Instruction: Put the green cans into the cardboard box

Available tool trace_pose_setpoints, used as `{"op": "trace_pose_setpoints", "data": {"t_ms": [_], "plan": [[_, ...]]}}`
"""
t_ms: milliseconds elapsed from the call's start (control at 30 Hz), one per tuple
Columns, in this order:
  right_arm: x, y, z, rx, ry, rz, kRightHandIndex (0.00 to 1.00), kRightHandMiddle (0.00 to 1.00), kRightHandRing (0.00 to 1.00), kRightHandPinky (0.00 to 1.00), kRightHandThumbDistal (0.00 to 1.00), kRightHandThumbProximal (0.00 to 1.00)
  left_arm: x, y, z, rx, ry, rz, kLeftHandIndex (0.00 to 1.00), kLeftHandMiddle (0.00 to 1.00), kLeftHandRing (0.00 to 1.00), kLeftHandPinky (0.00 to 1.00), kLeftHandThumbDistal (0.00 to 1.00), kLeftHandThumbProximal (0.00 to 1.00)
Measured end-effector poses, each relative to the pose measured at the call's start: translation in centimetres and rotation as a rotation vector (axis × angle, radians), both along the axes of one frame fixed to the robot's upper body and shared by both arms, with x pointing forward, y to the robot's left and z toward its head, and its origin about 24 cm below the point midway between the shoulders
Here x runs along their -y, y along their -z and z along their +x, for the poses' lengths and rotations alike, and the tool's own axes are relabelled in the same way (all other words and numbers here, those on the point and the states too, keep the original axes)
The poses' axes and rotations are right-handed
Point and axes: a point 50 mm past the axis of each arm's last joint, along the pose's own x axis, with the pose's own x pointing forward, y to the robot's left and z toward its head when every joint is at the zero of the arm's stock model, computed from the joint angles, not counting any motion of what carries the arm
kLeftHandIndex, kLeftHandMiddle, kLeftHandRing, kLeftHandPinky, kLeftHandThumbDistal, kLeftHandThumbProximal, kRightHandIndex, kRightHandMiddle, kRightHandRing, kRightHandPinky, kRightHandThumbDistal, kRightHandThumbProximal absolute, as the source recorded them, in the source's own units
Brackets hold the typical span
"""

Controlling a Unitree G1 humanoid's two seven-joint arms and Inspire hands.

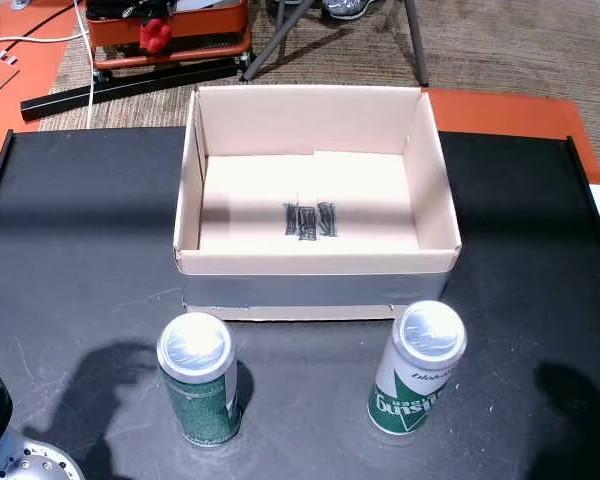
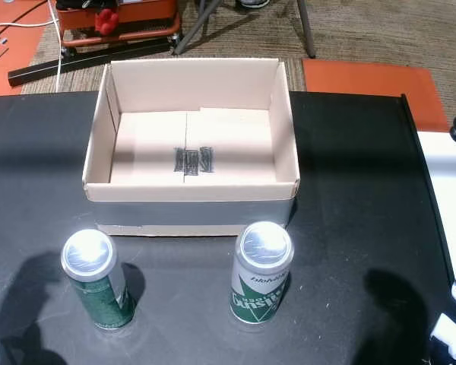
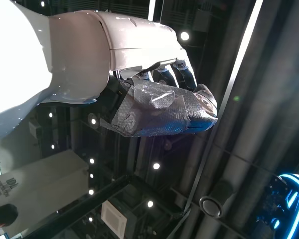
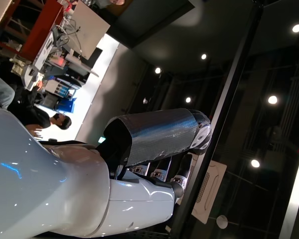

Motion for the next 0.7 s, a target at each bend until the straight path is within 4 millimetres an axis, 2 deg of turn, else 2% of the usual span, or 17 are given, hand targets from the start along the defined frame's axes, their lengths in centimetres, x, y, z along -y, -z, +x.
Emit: {"op": "trace_pose_setpoints", "data": {"t_ms": [200,300,600,667,700], "plan": [[-0.01,0.02,0.00,-0.003,0.002,-0.003,0.62,0.67,0.74,0.80,0.46,0.72,0.05,-0.01,0.01,0.001,0.003,0.005,0.65,0.73,0.83,0.84,0.11,0.79],[-0.04,0.03,0.01,-0.003,0.002,-0.004,0.62,0.67,0.74,0.80,0.46,0.71,0.05,-0.01,0.01,0.001,0.004,0.005,0.66,0.73,0.82,0.83,0.10,0.72],[-0.14,0.09,0.08,-0.005,-0.017,0.007,0.62,0.67,0.74,0.79,0.45,0.68,0.05,-0.01,0.02,0.001,0.004,0.005,0.66,0.73,0.82,0.83,0.09,0.73],[-0.18,0.17,0.13,-0.009,-0.027,0.012,0.63,0.67,0.74,0.79,0.51,0.69,0.05,-0.01,0.01,0.001,0.002,0.004,0.65,0.72,0.81,0.83,0.10,0.73],[-0.18,0.25,0.18,-0.015,-0.034,0.013,0.63,0.67,0.73,0.79,0.44,0.62,0.04,0.01,0.01,0.000,0.000,0.003,0.65,0.72,0.82,0.83,0.09,0.73]]}}
